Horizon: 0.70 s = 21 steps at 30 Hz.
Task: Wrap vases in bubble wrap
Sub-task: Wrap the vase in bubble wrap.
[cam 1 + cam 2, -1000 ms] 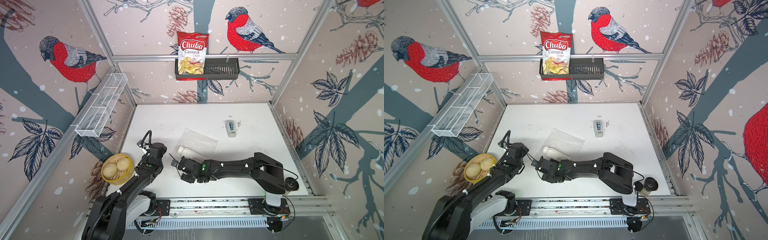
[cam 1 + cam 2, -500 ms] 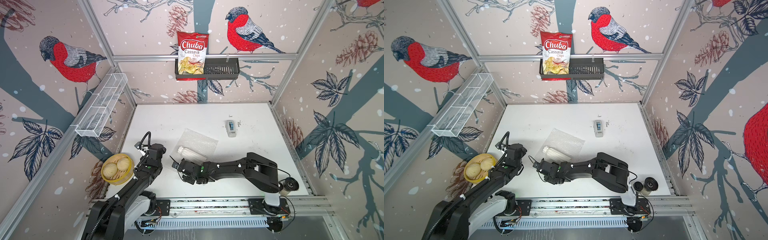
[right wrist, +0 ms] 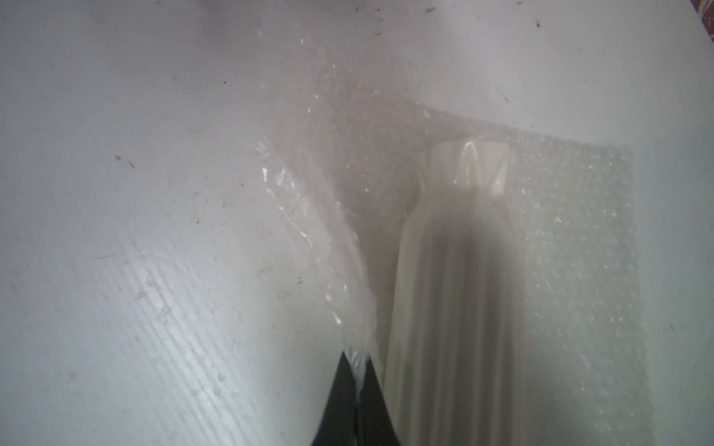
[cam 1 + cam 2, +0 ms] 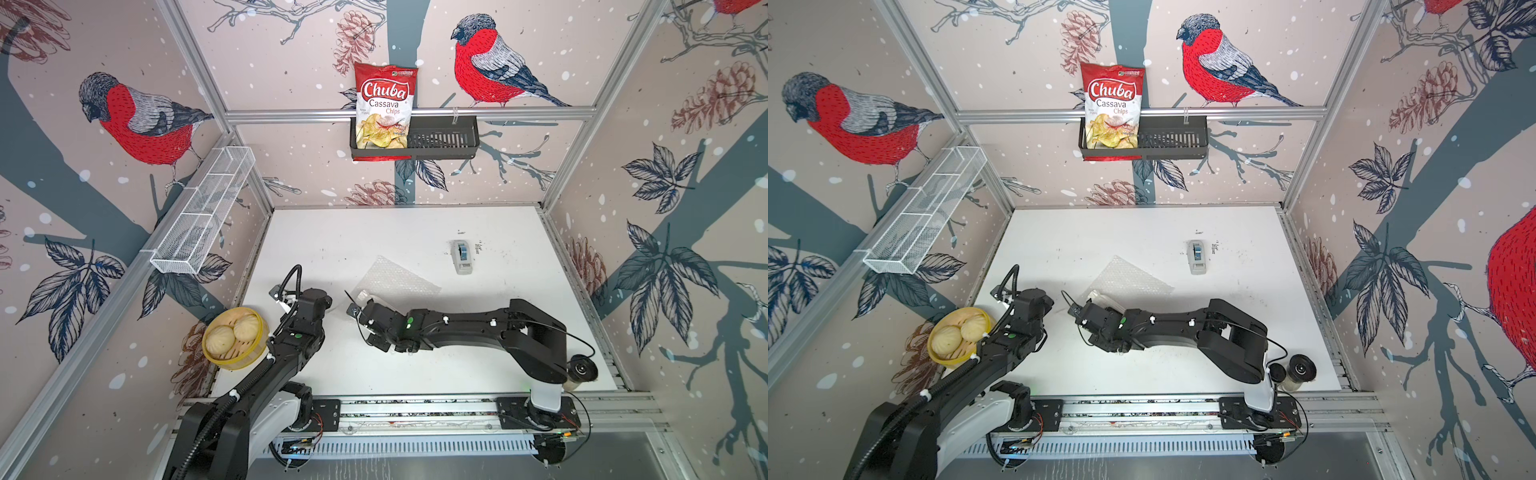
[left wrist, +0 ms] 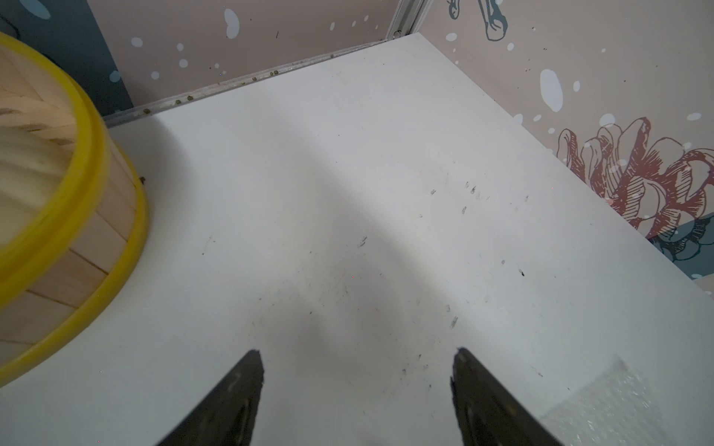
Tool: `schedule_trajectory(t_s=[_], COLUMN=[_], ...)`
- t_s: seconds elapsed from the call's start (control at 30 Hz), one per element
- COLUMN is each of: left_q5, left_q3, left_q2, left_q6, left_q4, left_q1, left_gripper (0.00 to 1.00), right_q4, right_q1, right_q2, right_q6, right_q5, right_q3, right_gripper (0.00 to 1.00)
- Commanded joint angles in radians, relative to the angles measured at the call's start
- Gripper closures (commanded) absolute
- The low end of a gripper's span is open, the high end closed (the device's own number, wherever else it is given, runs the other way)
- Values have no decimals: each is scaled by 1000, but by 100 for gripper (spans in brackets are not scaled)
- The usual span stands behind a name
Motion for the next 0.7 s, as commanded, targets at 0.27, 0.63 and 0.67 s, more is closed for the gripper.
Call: schedule_trajectory(t_s=[0.27, 0.63, 0.67], left_q5=[36, 361, 372], left_q3=[-6, -1, 3], left_q2=[17, 122, 136], left_q6=[41, 170, 170], left_q4=[67, 224, 235], left_q1=[2, -22, -40], left_gripper=[23, 19, 19], right_q4=[16, 107, 115], right_q1=[-151, -223, -225], right_q2=[-28, -89, -95], right_q6=[-15, 34, 36], right_q5=[1, -68, -70], right_q3=[15, -107, -118], right_gripper=[94, 54, 54])
